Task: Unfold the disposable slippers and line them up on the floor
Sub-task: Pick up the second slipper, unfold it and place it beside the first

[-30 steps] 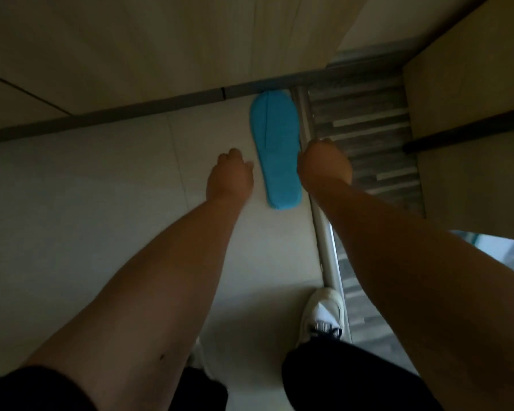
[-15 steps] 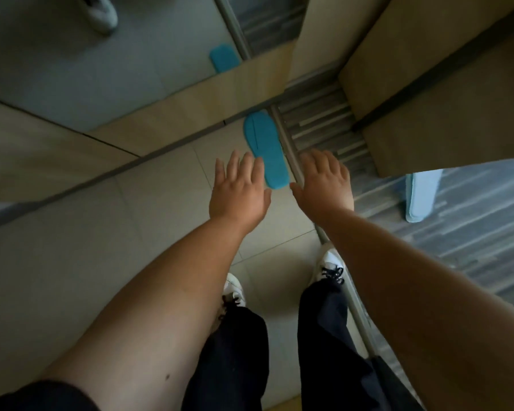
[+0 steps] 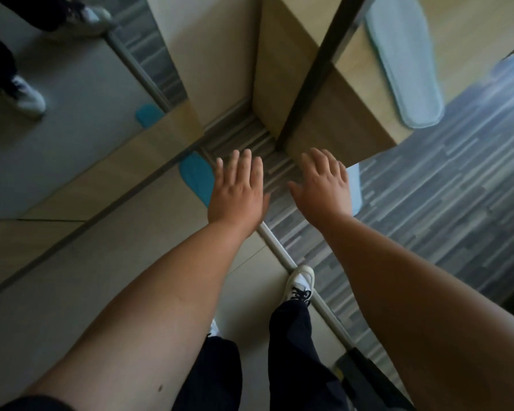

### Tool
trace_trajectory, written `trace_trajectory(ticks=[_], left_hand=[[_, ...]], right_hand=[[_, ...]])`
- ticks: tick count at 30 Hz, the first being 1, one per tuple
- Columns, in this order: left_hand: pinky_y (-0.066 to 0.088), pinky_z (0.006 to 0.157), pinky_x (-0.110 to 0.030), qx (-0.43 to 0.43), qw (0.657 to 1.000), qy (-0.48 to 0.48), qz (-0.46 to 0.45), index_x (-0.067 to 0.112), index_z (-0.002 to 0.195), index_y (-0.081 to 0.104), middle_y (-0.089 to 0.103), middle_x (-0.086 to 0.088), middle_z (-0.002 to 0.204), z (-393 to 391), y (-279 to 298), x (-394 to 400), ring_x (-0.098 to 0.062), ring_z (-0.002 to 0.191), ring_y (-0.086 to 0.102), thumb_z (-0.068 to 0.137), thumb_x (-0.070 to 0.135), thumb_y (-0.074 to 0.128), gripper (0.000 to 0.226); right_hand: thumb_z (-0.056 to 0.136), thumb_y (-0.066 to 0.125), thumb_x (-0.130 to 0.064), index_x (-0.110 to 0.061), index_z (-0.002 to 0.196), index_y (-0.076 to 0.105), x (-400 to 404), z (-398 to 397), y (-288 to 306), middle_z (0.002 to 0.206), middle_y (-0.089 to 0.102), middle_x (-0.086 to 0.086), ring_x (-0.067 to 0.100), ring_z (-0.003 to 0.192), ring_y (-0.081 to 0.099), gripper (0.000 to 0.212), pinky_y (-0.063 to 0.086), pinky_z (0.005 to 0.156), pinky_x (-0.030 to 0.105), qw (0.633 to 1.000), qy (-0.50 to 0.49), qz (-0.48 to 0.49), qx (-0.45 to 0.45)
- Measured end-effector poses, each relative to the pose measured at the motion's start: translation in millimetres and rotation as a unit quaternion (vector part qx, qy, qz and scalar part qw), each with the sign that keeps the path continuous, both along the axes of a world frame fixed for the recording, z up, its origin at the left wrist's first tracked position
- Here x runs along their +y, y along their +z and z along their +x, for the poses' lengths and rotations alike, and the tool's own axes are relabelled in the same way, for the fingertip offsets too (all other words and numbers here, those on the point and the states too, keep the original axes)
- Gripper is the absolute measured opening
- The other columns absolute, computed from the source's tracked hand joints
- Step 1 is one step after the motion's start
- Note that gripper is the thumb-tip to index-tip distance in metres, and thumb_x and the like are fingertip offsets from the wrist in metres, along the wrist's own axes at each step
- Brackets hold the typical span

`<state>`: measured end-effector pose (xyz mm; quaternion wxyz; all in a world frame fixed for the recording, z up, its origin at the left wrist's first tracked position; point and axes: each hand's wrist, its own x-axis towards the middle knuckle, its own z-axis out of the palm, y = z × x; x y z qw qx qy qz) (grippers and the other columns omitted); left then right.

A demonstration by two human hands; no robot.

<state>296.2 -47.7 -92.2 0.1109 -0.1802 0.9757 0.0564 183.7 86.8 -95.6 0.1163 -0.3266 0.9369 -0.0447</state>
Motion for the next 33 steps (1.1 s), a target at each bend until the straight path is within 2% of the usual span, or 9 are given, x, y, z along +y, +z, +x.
trace_trajectory(ticks=[5,12,14,16,19,21,24,29,33], left_hand=[[-0.003,0.117,-0.048,0.019,0.999,-0.047,-0.007,0.008,0.150,0.009,0.013,-0.017,0.160,-73.8,24.8,18.1,-0.034,0.148,0.009,0.097,0.046,0.030,0.068],[0.004,0.119,-0.047,0.061,0.994,-0.092,0.026,0.007,0.148,0.017,0.019,-0.016,0.158,-162.8,51.0,48.4,-0.032,0.147,0.013,0.096,0.042,0.036,0.066],[0.011,0.119,-0.045,0.085,0.991,-0.091,0.045,0.006,0.147,0.020,0.024,-0.017,0.156,-189.4,53.4,57.6,-0.032,0.145,0.018,0.096,0.039,0.039,0.063],[0.025,0.114,-0.042,0.109,0.988,-0.031,0.101,0.006,0.146,0.023,0.030,-0.017,0.153,-218.0,52.5,66.7,-0.032,0.141,0.028,0.096,0.037,0.042,0.062],[0.042,0.092,-0.038,0.126,0.964,0.127,0.195,0.007,0.140,0.034,0.044,-0.015,0.142,-256.0,48.0,77.5,-0.029,0.126,0.045,0.096,0.035,0.044,0.053],[0.043,0.081,-0.037,0.146,0.947,0.200,0.203,0.008,0.129,0.044,0.053,-0.013,0.131,-274.0,45.6,81.0,-0.029,0.116,0.053,0.096,0.035,0.044,0.043],[0.039,0.069,-0.034,0.148,0.932,0.262,0.203,0.009,0.120,0.049,0.060,-0.011,0.120,-293.2,45.5,81.7,-0.028,0.105,0.060,0.097,0.037,0.044,0.036],[0.038,0.072,-0.035,0.131,0.908,0.316,0.242,0.007,0.113,0.053,0.064,-0.012,0.115,-316.7,48.5,78.5,-0.030,0.106,0.061,0.097,0.034,0.046,0.032],[0.046,0.081,-0.036,0.100,0.891,0.350,0.273,0.007,0.113,0.058,0.066,-0.012,0.115,-322.5,44.7,71.8,-0.030,0.108,0.061,0.096,0.027,0.048,0.028]], right_hand=[[0.089,0.056,-0.047,-0.016,0.143,0.036,35.5,-60.8,24.0,0.151,0.034,0.009,0.029,0.142,0.022,0.066,0.014,0.115,0.045,0.999,-0.018,-0.011,0.033],[0.090,0.053,-0.045,-0.015,0.140,0.040,74.7,-153.6,55.5,0.149,0.035,0.010,0.031,0.139,0.026,0.059,0.020,0.114,0.049,0.995,-0.049,-0.040,0.079],[0.091,0.051,-0.045,-0.015,0.140,0.039,75.9,-183.3,58.0,0.150,0.034,0.010,0.031,0.139,0.027,0.059,0.021,0.113,0.049,0.993,-0.070,-0.047,0.083],[0.091,0.050,-0.045,-0.014,0.140,0.038,70.5,-212.4,57.0,0.150,0.033,0.010,0.032,0.137,0.029,0.059,0.025,0.111,0.050,0.992,-0.098,-0.056,0.064],[0.092,0.049,-0.044,-0.011,0.137,0.040,57.6,-247.6,49.6,0.145,0.038,0.012,0.034,0.128,0.039,0.057,0.037,0.102,0.050,0.989,-0.133,-0.066,0.015],[0.092,0.049,-0.043,-0.009,0.133,0.043,48.9,-264.2,43.8,0.138,0.044,0.014,0.035,0.121,0.045,0.054,0.041,0.095,0.046,0.987,-0.143,-0.071,-0.004],[0.092,0.048,-0.041,-0.007,0.129,0.047,38.4,-280.3,39.7,0.129,0.050,0.016,0.036,0.116,0.047,0.050,0.042,0.090,0.044,0.986,-0.148,-0.070,-0.013],[0.091,0.047,-0.028,-0.006,0.117,0.054,27.4,-293.2,37.2,0.119,0.055,0.017,0.038,0.102,0.054,0.035,0.042,0.078,0.041,0.980,-0.176,-0.079,-0.041],[0.090,0.051,-0.029,-0.008,0.114,0.057,32.9,-293.1,36.7,0.112,0.060,0.013,0.026,0.085,0.050,0.033,0.037,0.067,0.033,0.972,-0.207,-0.089,-0.070]])
